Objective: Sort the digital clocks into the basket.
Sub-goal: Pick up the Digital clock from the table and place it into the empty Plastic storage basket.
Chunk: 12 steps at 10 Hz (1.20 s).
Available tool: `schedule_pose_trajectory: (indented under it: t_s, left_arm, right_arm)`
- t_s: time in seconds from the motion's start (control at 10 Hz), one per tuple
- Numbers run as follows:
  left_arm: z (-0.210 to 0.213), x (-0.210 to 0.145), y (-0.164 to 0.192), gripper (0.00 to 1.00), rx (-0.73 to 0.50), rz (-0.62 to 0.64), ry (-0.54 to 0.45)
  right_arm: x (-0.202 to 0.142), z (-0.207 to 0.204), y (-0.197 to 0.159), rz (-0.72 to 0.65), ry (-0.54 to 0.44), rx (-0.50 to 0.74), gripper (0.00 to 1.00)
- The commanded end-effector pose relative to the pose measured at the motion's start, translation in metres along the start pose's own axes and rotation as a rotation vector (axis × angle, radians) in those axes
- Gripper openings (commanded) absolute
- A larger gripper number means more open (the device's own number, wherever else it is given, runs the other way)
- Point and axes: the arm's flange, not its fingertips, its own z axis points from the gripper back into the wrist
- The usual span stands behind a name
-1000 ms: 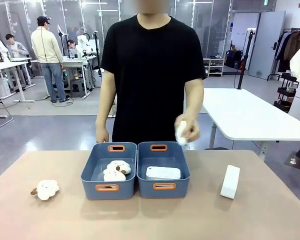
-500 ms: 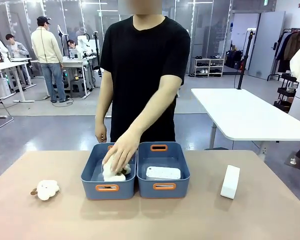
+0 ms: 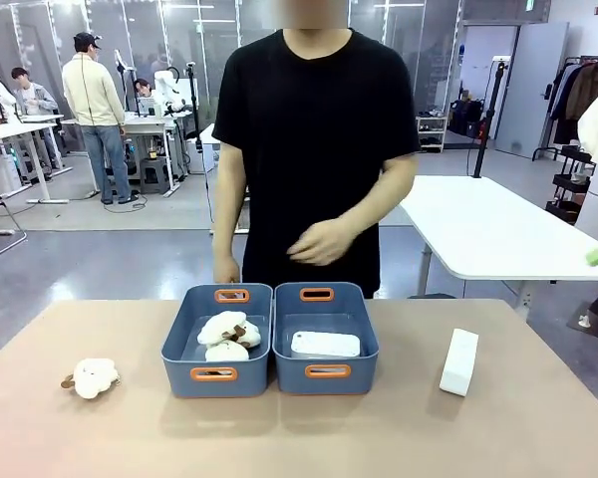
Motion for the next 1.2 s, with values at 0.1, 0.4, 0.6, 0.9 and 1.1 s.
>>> schedule_pose_trajectory:
  t_s: [0.1, 0.4, 0.6, 0.9, 1.1]
  left_arm:
    - [0.003, -0.002, -0.004, 1.0, -0.011, -0.003, 0.013]
    - [0.003, -0.002, -0.004, 1.0, -0.011, -0.003, 0.013]
    - [0.003, -0.002, -0.004, 1.0, -0.011, -0.003, 0.013]
    - [0.003, -0.002, -0.004, 1.0, -0.011, -0.003, 0.013]
    - [0.003, -0.002, -0.004, 1.0, -0.011, -0.003, 0.013]
  right_arm:
    - [0.029, -0.11, 0.046, -0.087, 0.086, -0.238, 1.0]
    - [0.031, -0.176, 0.063, -0.112, 0.054, -0.44, 1.0]
    - [0.034, -0.185, 0.056, -0.098, 0.051, -0.43, 1.0]
    - [0.028, -0.188, 0.061, -0.086, 0.072, -0.414, 1.0]
    - [0.045, -0.209, 0.054, -0.144, 0.097, -0.493, 1.0]
